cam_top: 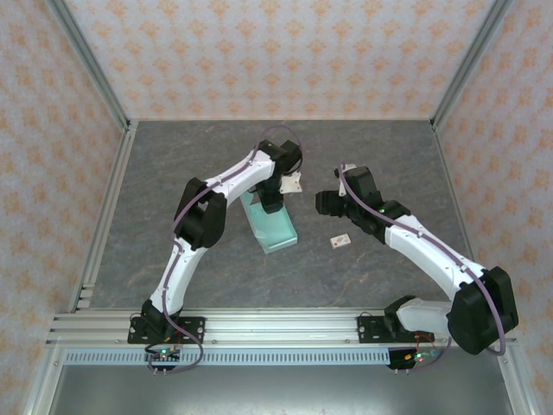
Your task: Fold the paper box
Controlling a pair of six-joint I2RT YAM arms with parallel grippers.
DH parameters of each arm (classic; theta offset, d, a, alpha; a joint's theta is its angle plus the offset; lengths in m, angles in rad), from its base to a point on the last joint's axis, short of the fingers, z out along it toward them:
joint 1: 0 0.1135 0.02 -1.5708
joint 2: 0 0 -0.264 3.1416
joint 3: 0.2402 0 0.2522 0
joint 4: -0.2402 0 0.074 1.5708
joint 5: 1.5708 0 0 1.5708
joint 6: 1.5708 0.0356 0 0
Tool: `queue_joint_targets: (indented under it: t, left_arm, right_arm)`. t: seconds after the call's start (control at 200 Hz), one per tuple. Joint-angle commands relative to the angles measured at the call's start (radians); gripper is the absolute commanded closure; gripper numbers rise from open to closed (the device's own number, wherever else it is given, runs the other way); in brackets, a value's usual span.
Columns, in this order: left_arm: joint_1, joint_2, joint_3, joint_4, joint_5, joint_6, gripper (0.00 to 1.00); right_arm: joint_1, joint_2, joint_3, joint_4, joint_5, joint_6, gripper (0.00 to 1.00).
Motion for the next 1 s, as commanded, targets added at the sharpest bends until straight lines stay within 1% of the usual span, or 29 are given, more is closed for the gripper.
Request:
queue_joint_targets:
  t: [0.0,0.125,0.205,0.265,0.385,0.47,0.53,0.591,0.646,0.736,0.826,0.896,0.991]
  left_arm:
    - [0.008,-0.003,0.058,-0.043,0.022,-0.002,0.5]
    - [0.014,-0.056,0.094,-0.034,0.1,-0.038,0.44]
    - [0.016,-0.115,0.089,0.005,0.127,-0.079,0.43]
    - [0.017,-0.164,0.082,0.036,0.134,-0.128,0.43]
    - [0.035,-0.27,0.049,0.111,0.122,-0.285,0.44]
    - [0.06,-0.356,0.007,0.166,0.105,-0.437,0.45]
    - [0.081,-0.434,-0.072,0.223,0.081,-0.556,0.45]
    - [0.106,-0.559,-0.191,0.295,0.073,-0.66,0.45]
    - [0.136,-0.672,-0.319,0.365,0.088,-0.736,0.44]
    - [0.214,-0.83,-0.499,0.457,0.143,-0.839,0.41]
    - [0.267,-0.919,-0.584,0.445,0.123,-0.874,0.4]
    - [0.282,-0.968,-0.625,0.423,0.083,-0.875,0.4]
    - [0.304,-1.025,-0.697,0.426,0.057,-0.889,0.4]
  right_arm:
    - [-0.005,-0.014,-0.016,0.009,-0.015,0.005,0.28]
    - [-0.006,-0.003,-0.044,0.007,-0.107,0.038,0.28]
    - [-0.001,0.011,-0.075,0.035,-0.207,0.085,0.28]
    - [0.019,0.037,-0.097,0.065,-0.253,0.123,0.28]
    - [0.065,0.132,-0.105,0.149,-0.333,0.196,0.29]
    - [0.117,0.209,-0.074,0.183,-0.342,0.221,0.29]
    - [0.137,0.268,-0.055,0.207,-0.357,0.241,0.32]
    - [0.141,0.314,-0.05,0.239,-0.382,0.271,0.35]
    - [0.15,0.34,-0.052,0.255,-0.392,0.287,0.39]
    - [0.177,0.361,-0.059,0.289,-0.404,0.311,0.45]
    - [0.217,0.385,-0.062,0.34,-0.416,0.358,0.49]
    - [0.251,0.403,-0.056,0.375,-0.41,0.394,0.51]
    - [0.293,0.432,-0.044,0.427,-0.386,0.439,0.52]
